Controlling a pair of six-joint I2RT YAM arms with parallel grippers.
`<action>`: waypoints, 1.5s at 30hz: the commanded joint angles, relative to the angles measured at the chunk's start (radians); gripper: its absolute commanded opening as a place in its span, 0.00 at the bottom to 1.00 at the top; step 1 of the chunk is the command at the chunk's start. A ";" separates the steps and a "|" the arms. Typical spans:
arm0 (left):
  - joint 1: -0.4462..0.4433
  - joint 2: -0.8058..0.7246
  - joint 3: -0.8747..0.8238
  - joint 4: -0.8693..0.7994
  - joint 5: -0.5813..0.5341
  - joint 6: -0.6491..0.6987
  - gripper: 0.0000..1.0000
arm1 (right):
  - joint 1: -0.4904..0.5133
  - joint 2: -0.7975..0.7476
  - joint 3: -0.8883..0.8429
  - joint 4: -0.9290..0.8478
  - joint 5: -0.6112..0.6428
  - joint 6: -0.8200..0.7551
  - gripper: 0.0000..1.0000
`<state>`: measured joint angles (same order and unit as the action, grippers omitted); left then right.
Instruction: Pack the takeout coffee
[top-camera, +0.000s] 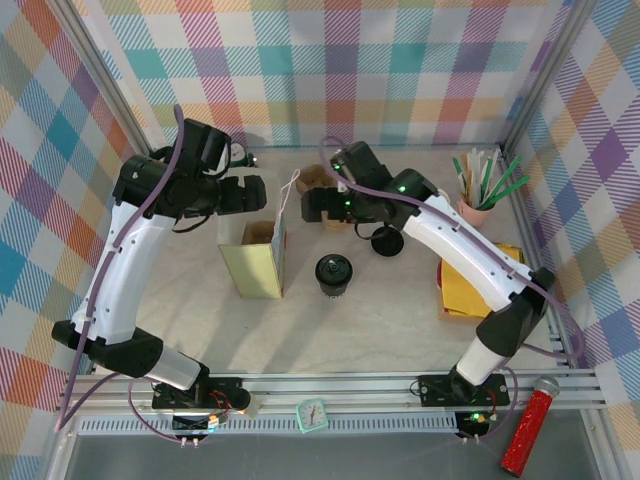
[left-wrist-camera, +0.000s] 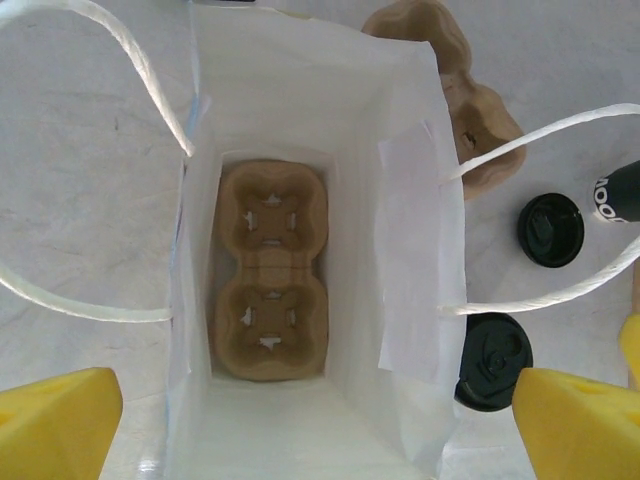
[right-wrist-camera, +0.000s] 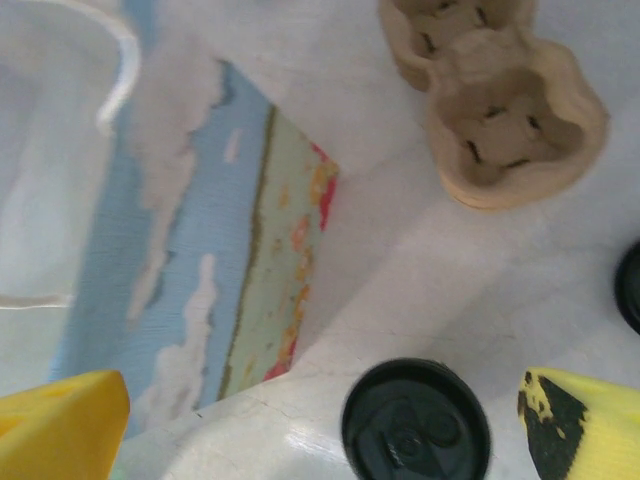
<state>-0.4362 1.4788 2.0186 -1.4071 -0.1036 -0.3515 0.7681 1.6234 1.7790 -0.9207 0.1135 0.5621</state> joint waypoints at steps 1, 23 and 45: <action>0.010 -0.040 -0.029 0.040 0.044 -0.007 1.00 | -0.023 -0.065 -0.049 -0.031 -0.041 -0.002 0.99; 0.031 -0.122 -0.102 -0.014 -0.047 -0.089 1.00 | 0.056 0.073 -0.107 -0.270 -0.048 -0.168 1.00; 0.031 -0.182 -0.180 0.014 0.036 -0.093 1.00 | 0.094 0.210 -0.098 -0.256 -0.040 -0.195 0.86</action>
<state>-0.4133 1.3148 1.8416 -1.3853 -0.0868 -0.4339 0.8577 1.8263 1.6550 -1.1568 0.0643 0.3790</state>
